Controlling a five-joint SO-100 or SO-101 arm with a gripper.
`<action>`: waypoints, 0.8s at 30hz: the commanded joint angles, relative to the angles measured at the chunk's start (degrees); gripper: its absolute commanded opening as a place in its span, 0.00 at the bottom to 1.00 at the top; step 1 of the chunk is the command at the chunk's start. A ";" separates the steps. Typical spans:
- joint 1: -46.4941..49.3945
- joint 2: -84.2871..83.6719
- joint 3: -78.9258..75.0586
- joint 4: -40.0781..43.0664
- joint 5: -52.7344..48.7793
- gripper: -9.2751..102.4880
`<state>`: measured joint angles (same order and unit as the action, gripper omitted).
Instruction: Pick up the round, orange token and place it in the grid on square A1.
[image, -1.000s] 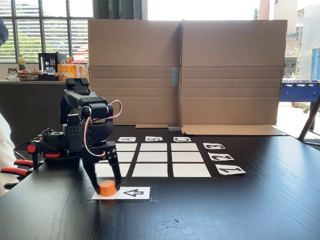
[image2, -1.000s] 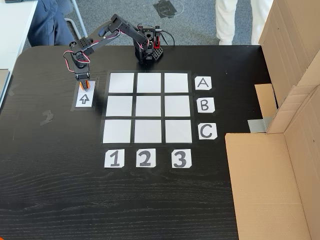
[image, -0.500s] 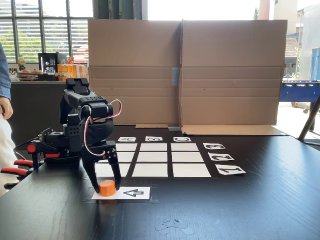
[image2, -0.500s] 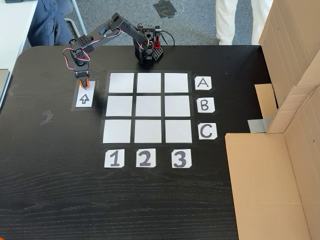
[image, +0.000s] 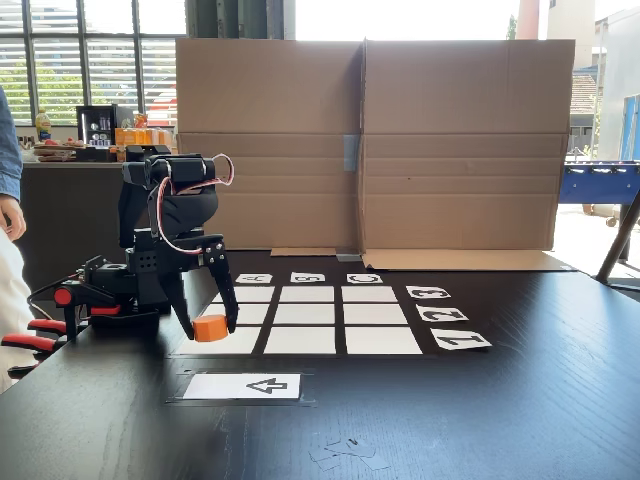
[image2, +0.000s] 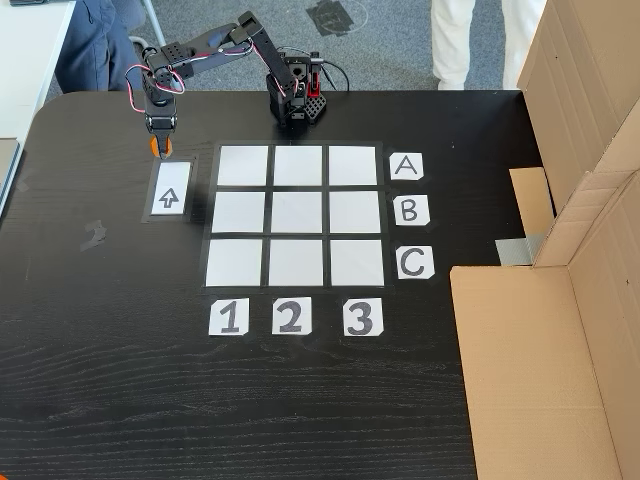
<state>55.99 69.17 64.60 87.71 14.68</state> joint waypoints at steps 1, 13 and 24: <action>0.44 6.86 1.85 0.26 0.09 0.16; -1.32 24.35 19.07 0.26 -0.88 0.16; -7.12 43.24 43.15 -0.35 -1.32 0.15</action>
<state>50.36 107.05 104.59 87.71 13.97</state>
